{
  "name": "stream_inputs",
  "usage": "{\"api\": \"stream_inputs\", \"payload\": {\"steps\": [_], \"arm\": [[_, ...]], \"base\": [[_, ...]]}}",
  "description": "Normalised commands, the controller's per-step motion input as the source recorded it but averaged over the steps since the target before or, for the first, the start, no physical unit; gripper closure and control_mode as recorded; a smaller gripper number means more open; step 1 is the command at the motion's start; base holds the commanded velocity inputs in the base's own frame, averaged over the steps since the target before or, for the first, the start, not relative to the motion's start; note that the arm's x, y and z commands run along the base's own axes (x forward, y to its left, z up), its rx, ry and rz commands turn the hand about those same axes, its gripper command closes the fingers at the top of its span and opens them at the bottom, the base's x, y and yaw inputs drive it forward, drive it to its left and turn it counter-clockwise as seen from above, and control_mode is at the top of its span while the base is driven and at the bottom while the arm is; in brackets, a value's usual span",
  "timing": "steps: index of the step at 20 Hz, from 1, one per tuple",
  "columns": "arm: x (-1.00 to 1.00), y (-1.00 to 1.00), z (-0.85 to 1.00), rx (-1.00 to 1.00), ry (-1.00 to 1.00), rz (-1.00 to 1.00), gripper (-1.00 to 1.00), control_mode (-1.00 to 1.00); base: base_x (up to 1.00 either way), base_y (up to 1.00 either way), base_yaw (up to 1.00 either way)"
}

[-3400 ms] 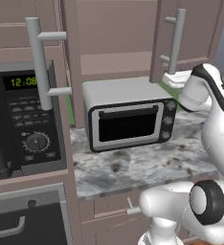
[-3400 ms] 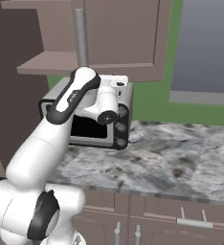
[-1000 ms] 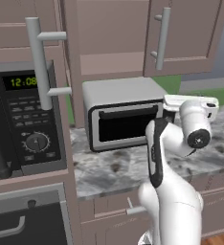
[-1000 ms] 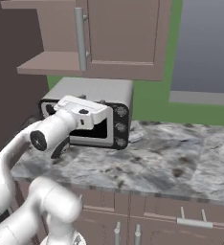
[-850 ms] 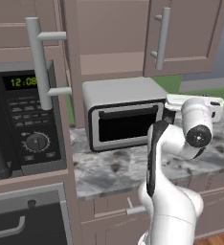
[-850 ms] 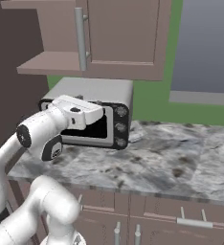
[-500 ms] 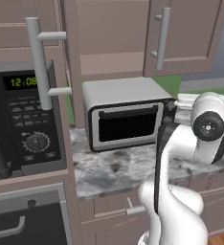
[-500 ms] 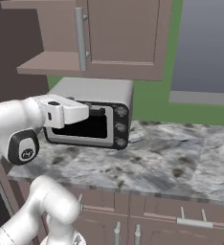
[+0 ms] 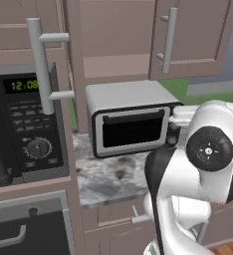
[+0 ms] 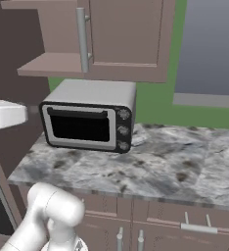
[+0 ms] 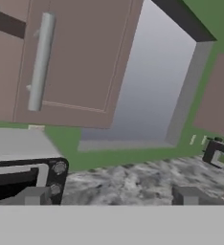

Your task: Close all open cabinet doors.

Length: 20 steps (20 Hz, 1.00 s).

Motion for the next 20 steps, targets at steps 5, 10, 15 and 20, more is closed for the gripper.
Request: {"api": "stream_inputs", "payload": {"steps": [5, 10, 15, 20], "arm": [[-0.85, 0.59, 0.03, -0.07, -0.01, 0.00, -1.00, -1.00], [-0.38, 0.88, -0.13, -0.07, -0.08, 0.03, -1.00, -1.00], [0.00, 0.89, -0.08, -0.07, -0.08, 0.00, -1.00, -1.00], [0.10, 0.70, 0.00, -0.03, -0.12, 0.00, -1.00, -1.00]], "base": [[0.00, 0.00, 0.00], [0.00, 0.00, 0.00], [0.00, 0.00, 0.00], [0.00, 0.00, 0.00]]}}
